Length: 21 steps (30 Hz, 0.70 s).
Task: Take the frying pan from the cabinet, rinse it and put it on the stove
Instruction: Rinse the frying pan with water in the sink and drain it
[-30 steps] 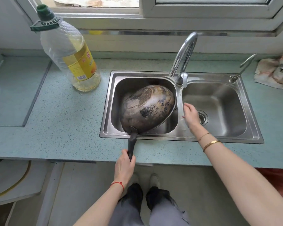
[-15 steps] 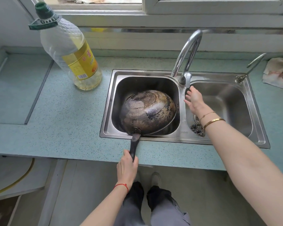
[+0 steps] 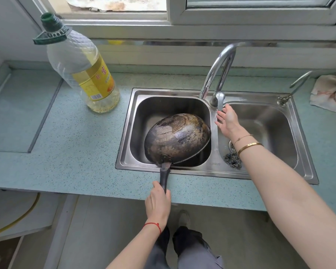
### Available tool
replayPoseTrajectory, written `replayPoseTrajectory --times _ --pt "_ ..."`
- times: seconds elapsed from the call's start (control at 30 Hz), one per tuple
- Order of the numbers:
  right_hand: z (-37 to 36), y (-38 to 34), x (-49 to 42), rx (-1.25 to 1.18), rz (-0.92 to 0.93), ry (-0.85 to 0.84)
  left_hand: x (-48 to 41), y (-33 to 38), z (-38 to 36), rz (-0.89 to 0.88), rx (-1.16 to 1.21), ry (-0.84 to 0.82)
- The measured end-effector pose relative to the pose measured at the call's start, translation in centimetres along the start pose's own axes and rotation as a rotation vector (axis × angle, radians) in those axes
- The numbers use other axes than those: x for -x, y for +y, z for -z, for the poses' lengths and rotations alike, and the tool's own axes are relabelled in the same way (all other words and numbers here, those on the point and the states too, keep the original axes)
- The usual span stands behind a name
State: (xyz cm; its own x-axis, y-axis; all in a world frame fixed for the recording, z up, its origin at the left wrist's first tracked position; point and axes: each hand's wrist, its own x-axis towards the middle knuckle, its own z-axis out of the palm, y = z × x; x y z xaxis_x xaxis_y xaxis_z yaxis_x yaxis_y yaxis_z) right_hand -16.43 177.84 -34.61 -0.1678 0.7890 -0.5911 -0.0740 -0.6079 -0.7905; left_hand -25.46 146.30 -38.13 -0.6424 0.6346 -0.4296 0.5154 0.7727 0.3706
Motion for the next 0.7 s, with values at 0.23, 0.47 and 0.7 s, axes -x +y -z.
replayPoseTrajectory --times 0.23,0.47,0.7 --pt "0.1 -0.1 -0.1 -0.072 -0.015 0.023 -0.6 1.9 1.8 -0.013 -0.126 0.004" --pt "0.2 -0.2 -0.1 -0.127 -0.014 0.018 -1.4 2.8 3.7 -0.035 -0.212 0.0" --pt "0.2 -0.6 -0.1 -0.124 0.006 0.005 -1.6 3.5 4.3 -0.039 -0.219 -0.001"
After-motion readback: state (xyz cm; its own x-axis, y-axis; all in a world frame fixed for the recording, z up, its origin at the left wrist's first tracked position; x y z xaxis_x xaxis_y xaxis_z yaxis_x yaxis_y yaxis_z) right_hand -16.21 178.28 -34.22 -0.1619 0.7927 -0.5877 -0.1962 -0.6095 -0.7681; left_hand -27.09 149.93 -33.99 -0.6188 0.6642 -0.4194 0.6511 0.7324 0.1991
